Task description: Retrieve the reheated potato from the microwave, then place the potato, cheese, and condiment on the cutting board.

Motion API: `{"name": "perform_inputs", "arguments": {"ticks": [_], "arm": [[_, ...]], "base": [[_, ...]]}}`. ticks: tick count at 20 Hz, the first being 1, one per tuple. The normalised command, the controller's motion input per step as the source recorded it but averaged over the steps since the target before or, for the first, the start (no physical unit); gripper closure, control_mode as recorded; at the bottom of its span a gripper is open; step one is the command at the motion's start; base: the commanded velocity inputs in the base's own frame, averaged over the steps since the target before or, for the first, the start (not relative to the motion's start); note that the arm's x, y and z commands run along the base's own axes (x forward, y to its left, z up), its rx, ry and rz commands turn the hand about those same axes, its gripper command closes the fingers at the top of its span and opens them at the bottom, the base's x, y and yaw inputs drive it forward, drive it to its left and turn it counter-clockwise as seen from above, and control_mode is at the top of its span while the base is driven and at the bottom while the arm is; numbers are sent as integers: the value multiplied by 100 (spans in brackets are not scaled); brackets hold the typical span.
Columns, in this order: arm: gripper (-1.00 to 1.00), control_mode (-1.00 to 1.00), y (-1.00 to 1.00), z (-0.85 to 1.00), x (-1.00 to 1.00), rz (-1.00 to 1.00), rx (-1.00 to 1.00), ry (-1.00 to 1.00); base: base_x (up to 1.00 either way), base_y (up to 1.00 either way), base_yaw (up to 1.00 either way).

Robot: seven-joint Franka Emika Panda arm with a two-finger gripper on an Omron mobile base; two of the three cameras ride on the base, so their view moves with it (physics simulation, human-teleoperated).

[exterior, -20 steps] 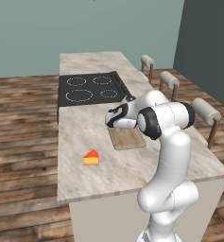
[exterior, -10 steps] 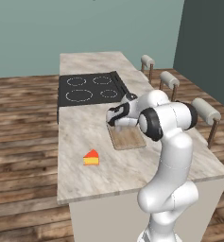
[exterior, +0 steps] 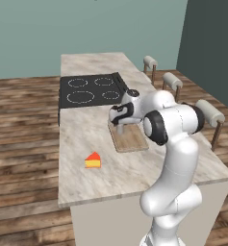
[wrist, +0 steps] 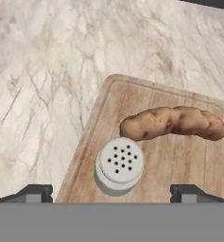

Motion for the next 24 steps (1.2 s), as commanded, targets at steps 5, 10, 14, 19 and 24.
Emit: {"name": "perform_inputs", "arguments": {"ticks": [5, 10, 14, 19, 24], "arm": [[-100, -100, 0, 24, -20, -6, 0, 6], [-100, -100, 0, 23, -37, -4, 0, 8], [-100, -100, 0, 7, -56, -1, 0, 14], [-100, -100, 4, 5, -61, 0, 0, 5], [-100, -100, 11, 15, -54, 2, 1, 0]], "base": [[0, 0, 0], [0, 0, 0], [0, 0, 0], [0, 0, 0], [0, 0, 0]]}}
